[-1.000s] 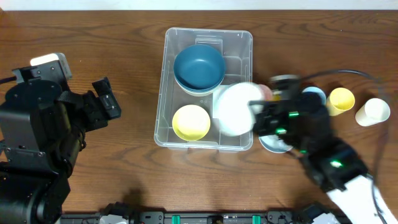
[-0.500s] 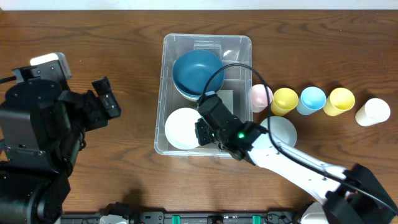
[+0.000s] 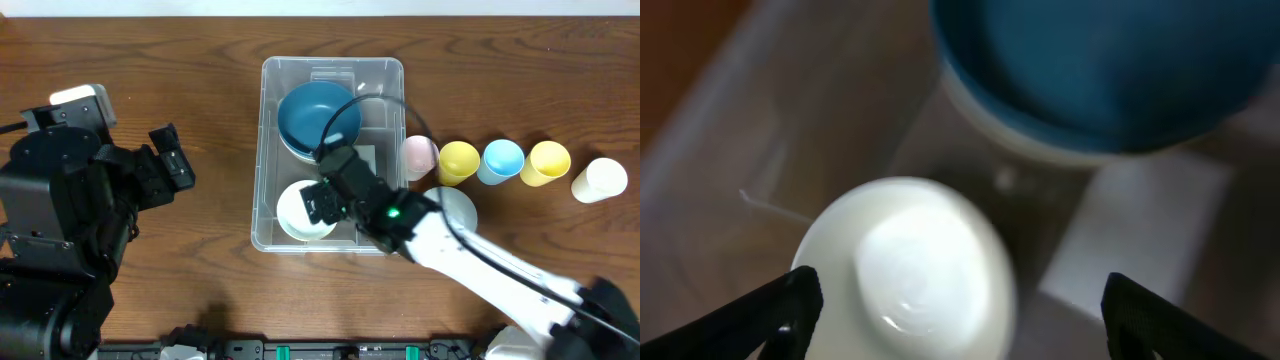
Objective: Pack container
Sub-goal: 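Lift the white bowl and place it onto the yellow bowl in the bin, then withdraw the right gripper and grasp the pale blue bowl's rim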
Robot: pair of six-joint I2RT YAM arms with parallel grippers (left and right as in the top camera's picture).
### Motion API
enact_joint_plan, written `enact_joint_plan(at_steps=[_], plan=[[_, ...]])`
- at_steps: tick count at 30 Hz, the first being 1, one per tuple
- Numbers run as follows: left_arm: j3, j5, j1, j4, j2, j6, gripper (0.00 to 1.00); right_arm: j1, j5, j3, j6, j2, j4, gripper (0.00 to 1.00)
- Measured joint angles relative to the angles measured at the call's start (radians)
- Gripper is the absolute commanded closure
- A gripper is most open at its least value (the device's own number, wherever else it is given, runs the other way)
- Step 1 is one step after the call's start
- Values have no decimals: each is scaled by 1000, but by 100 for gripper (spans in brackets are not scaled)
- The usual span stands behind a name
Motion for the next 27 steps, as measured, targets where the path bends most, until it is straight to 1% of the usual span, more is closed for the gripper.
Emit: enact_joint_plan(at_steps=[3,5,7,10,13,16,20,23,27], plan=[[0,0,0,0,0,0,2,-55,54,62,-8,-111,-93,5],[0,0,0,0,0,0,2,-132,82,106,-13,-206,-154,4],[0,0,0,0,0,0,2,-215,102,131,-13,-285,-190,7],[0,0,0,0,0,0,2,-388,123,142,17,-397,-258,10],[0,0,0,0,0,0,2,-589,141,144,84,-466,-367,8],[0,0,0,0,0,0,2,-781,133,144,157,-475,-492,7],[0,0,0,0,0,0,2,-993,37,126,198,-431,-533,9],[0,0,0,0,0,0,2,-1054,-111,98,165,-369,-533,12],[0,0,0,0,0,0,2,-1047,-270,65,80,-272,-590,12]])
